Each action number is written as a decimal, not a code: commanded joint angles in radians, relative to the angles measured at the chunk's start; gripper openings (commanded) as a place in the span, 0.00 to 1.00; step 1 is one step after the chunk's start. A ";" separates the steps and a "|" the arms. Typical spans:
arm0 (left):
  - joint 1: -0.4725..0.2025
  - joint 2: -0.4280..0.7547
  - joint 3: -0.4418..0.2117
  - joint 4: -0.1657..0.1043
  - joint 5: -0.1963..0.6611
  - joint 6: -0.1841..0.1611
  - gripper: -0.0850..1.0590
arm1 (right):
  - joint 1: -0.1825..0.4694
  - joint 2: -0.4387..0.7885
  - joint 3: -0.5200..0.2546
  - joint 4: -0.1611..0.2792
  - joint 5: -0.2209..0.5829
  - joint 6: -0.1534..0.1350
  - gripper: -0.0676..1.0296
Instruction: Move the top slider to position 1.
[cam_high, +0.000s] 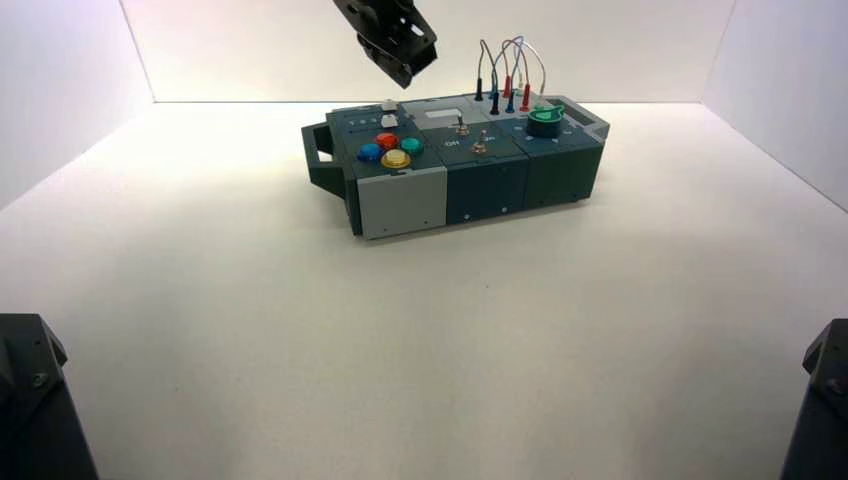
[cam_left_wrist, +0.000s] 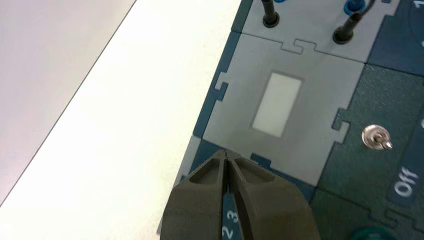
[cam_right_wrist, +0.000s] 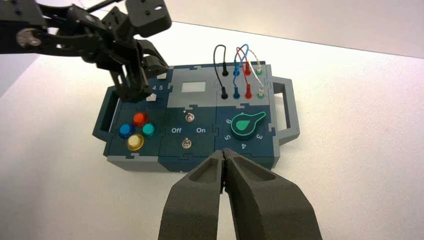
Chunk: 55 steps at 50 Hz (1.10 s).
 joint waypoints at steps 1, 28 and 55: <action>0.012 -0.002 -0.043 0.002 -0.009 0.003 0.05 | 0.005 -0.003 -0.014 0.003 -0.005 0.003 0.04; 0.035 0.041 -0.041 0.003 -0.002 0.014 0.05 | 0.005 0.011 -0.014 0.005 -0.014 0.005 0.04; 0.037 0.041 -0.040 0.003 0.018 0.029 0.05 | 0.003 0.026 -0.012 0.014 -0.034 0.009 0.04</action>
